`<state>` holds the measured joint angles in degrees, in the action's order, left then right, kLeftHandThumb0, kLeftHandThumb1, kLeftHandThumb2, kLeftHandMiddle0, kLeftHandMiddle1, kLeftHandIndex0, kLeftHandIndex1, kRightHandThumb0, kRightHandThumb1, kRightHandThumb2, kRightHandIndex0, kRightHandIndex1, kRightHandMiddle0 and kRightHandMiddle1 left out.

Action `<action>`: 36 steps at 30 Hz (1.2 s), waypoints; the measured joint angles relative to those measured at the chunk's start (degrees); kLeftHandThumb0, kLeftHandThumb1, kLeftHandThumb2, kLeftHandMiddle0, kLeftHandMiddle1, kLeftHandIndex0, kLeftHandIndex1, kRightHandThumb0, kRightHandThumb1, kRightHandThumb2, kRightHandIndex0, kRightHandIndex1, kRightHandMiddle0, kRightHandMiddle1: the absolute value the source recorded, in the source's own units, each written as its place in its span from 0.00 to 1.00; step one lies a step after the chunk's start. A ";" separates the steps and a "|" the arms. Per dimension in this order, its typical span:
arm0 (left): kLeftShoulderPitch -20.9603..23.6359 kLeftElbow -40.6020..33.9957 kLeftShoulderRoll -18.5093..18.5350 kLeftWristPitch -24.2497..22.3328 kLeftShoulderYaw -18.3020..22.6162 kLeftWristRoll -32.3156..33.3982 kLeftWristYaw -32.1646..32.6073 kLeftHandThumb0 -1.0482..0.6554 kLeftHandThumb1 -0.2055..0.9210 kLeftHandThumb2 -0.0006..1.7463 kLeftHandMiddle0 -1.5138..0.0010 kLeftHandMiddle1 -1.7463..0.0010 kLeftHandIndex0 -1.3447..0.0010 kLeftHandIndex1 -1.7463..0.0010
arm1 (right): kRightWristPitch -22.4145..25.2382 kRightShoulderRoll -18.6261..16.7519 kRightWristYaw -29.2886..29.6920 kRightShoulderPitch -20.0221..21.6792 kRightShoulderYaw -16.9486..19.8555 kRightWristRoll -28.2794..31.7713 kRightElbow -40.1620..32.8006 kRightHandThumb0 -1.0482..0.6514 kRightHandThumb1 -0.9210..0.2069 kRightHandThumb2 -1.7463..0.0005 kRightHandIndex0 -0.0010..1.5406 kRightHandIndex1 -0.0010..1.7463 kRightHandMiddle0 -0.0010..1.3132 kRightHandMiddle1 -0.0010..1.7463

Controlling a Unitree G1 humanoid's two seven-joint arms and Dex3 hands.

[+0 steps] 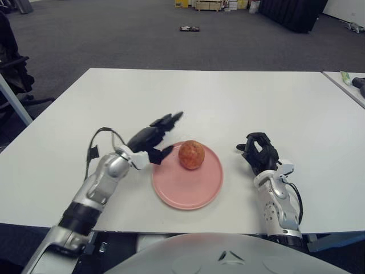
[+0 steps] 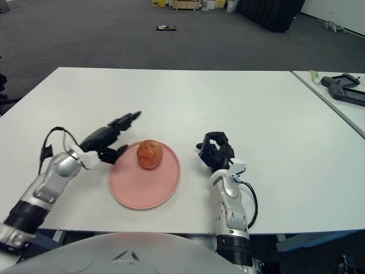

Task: Put the apple into the plate.

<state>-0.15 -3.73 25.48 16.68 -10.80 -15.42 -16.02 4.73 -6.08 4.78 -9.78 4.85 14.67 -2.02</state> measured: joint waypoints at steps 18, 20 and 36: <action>-2.43 15.87 -16.27 11.84 11.08 23.45 5.14 0.11 1.00 0.54 0.99 1.00 1.00 0.95 | 0.95 -0.03 0.73 0.36 0.15 0.01 -0.13 0.61 0.32 0.44 0.31 0.89 0.23 1.00; -2.77 15.63 -17.49 11.83 11.96 25.50 5.11 0.12 1.00 0.53 0.98 0.99 1.00 0.89 | 0.95 -0.03 0.71 0.40 0.14 0.01 -0.12 0.61 0.33 0.44 0.31 0.89 0.23 1.00; -4.90 23.59 -25.35 12.98 17.91 24.10 13.82 0.27 0.98 0.57 0.83 0.33 0.86 0.15 | 1.29 -0.02 0.75 0.16 0.27 0.09 -0.38 0.61 0.33 0.43 0.31 0.90 0.23 1.00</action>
<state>-5.05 19.87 0.13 29.66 7.11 8.68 -2.20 6.02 -6.10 5.53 -9.62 5.12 14.77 -2.40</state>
